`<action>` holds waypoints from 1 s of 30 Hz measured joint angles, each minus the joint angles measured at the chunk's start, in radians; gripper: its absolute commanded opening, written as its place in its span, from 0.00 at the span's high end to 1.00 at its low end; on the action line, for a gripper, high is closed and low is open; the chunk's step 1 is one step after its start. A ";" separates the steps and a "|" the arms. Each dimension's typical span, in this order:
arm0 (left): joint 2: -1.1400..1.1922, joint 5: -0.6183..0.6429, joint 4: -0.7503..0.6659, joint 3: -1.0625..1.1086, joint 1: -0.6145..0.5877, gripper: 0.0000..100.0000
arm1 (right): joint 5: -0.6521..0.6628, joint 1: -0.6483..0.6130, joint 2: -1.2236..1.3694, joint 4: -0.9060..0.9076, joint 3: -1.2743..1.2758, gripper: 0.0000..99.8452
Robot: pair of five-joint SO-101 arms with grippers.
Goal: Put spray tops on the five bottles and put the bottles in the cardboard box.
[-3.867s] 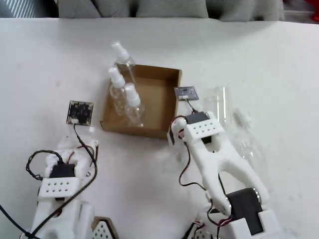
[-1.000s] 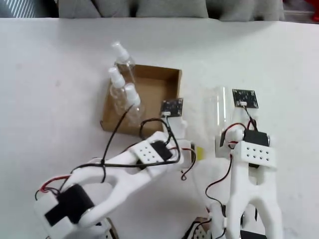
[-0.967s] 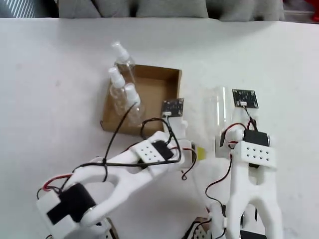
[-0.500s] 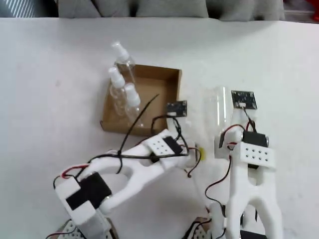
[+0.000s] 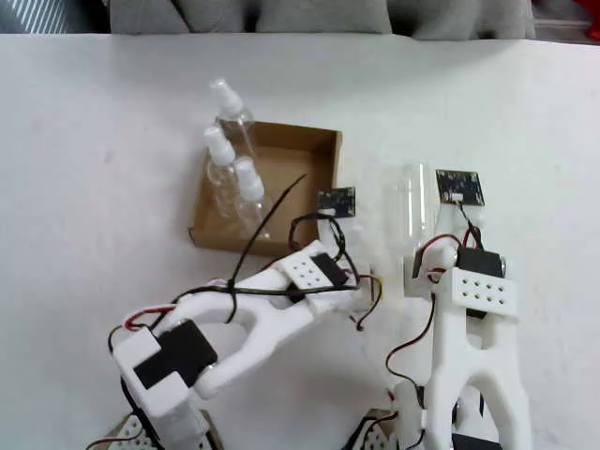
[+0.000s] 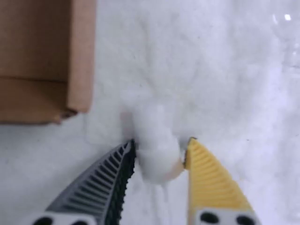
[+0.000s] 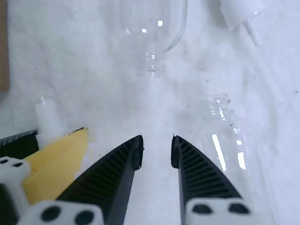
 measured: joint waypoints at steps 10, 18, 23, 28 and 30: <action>0.000 -0.052 0.000 -0.006 0.005 0.98 | 0.000 0.000 0.000 0.000 0.000 0.92; 0.000 -0.184 0.072 -0.032 0.005 0.98 | 0.000 0.000 0.000 0.000 0.000 0.92; 0.002 -0.245 0.133 -0.044 0.018 0.98 | 0.000 0.000 0.000 0.008 -0.003 0.92; 0.002 -0.256 0.140 -0.044 0.018 0.98 | -0.006 0.000 0.000 0.106 -0.112 0.92; 0.002 -0.256 0.140 -0.044 0.020 0.98 | -0.035 0.000 0.000 0.137 -0.161 0.92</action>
